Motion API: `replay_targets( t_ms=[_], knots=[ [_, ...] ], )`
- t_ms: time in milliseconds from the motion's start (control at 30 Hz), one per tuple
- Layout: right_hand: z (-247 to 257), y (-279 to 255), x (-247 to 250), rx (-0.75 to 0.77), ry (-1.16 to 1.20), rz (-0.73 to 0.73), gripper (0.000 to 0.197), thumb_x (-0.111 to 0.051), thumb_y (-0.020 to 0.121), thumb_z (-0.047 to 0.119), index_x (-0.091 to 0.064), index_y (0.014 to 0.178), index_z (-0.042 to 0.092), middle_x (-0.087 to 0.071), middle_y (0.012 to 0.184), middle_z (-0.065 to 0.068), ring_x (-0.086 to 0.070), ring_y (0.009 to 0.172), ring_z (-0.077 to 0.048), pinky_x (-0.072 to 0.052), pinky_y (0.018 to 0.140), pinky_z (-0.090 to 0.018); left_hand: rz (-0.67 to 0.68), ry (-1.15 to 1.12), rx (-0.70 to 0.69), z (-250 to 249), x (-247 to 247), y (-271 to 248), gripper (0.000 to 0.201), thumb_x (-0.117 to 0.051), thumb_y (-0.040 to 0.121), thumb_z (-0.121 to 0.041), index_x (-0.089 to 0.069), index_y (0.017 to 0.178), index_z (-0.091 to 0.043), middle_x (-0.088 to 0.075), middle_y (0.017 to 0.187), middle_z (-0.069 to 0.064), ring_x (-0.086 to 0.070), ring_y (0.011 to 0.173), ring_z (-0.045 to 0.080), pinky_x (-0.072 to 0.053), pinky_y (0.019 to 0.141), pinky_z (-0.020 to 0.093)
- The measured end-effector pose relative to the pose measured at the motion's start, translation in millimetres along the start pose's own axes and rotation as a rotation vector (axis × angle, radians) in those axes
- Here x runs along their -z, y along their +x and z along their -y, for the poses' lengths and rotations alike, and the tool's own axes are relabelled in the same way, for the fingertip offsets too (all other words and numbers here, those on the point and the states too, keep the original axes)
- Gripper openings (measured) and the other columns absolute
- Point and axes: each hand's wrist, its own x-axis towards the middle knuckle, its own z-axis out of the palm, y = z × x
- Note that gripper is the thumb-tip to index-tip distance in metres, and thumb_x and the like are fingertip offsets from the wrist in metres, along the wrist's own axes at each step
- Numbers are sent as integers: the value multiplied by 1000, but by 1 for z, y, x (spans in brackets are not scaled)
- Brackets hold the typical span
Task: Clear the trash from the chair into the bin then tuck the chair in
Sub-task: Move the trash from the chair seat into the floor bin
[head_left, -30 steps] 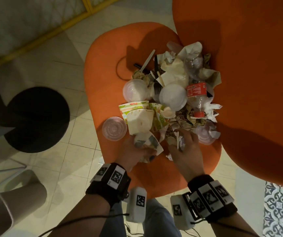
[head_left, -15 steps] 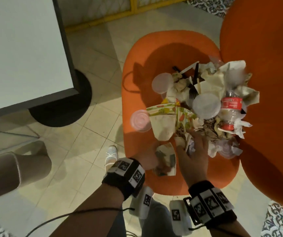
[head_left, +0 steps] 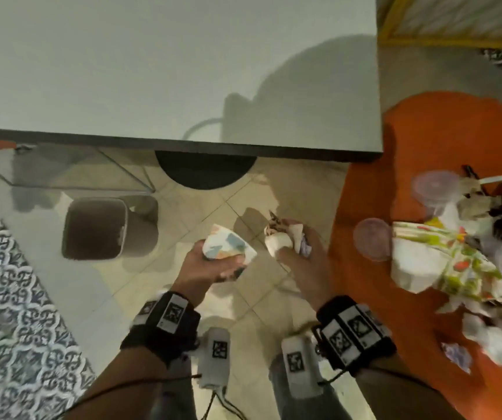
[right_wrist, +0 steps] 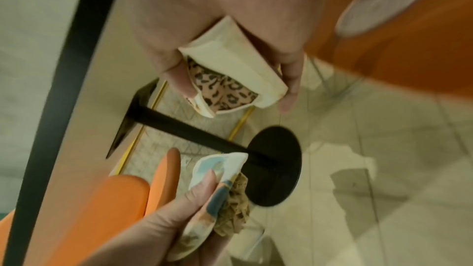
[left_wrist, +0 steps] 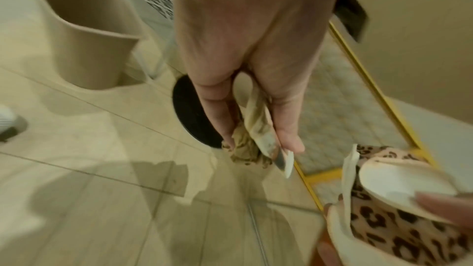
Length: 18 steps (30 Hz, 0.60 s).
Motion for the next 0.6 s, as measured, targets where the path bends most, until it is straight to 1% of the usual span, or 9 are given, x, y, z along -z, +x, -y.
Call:
replay_targets(
  t_ms=[67,133,200,267,333,433,467,533,600],
  knots=[
    [-3,25,-57,-87,40,96,42,-63,77,-4,-59,112,20,-65,103,5,-61,96,-12,-48,79,-16,-112,-96,37,10,56,14,36,-79,71,-3,-65,105,2,-72,87,14,-68,70,19,-55,57,25],
    [-2,47,-119,-155,37,178,39,-58,82,-7,-57,113,16,-63,99,5,-60,87,-8,-49,69,-11,-205,-179,55,20,115,29,29,-79,72,-5,-67,98,-1,-73,83,11,-66,68,19,-53,55,23],
    [3,66,-183,-220,21,235,37,-56,84,-8,-56,116,11,-61,97,2,-57,80,-5,-46,58,-6,-289,-278,77,30,176,45,30,-77,73,-7,-68,102,-2,-72,90,14,-67,70,18,-55,58,24],
    [0,84,-247,-282,4,269,38,-59,83,-4,-57,118,11,-63,104,-3,-59,86,-9,-48,65,-10,-381,-339,103,41,235,59,32,-73,79,-10,-63,108,-1,-69,93,12,-67,73,17,-56,59,23],
    [-7,100,-309,-340,-8,294,38,-62,83,1,-57,119,12,-64,110,-5,-60,94,-14,-46,74,-17,-463,-402,115,54,290,73,41,-71,82,-16,-56,115,2,-65,95,10,-66,82,20,-58,70,27],
    [-23,125,-389,-404,-15,293,29,-63,83,6,-59,110,13,-66,113,-10,-62,96,-22,-46,81,-30,-553,-442,181,77,354,98,66,-82,65,-32,-56,116,1,-66,100,14,-66,92,29,-55,90,42],
    [-28,134,-412,-420,-18,282,26,-64,82,7,-60,107,14,-67,110,-12,-63,95,-24,-47,82,-32,-568,-429,204,83,370,106,71,-83,57,-37,-58,113,0,-68,100,15,-67,91,30,-55,90,44],
    [-36,149,-450,-447,-36,264,23,-64,84,8,-60,105,12,-68,99,-9,-63,87,-22,-48,72,-29,-583,-331,248,93,397,126,71,-84,48,-45,-66,103,-3,-71,95,15,-69,87,31,-57,83,44],
    [-43,163,-477,-478,-40,246,28,-65,84,9,-60,112,6,-68,101,-12,-64,88,-24,-49,68,-28,-592,-221,249,96,414,142,51,-85,56,-39,-70,91,-6,-72,90,17,-70,84,32,-59,76,42]
  ],
)
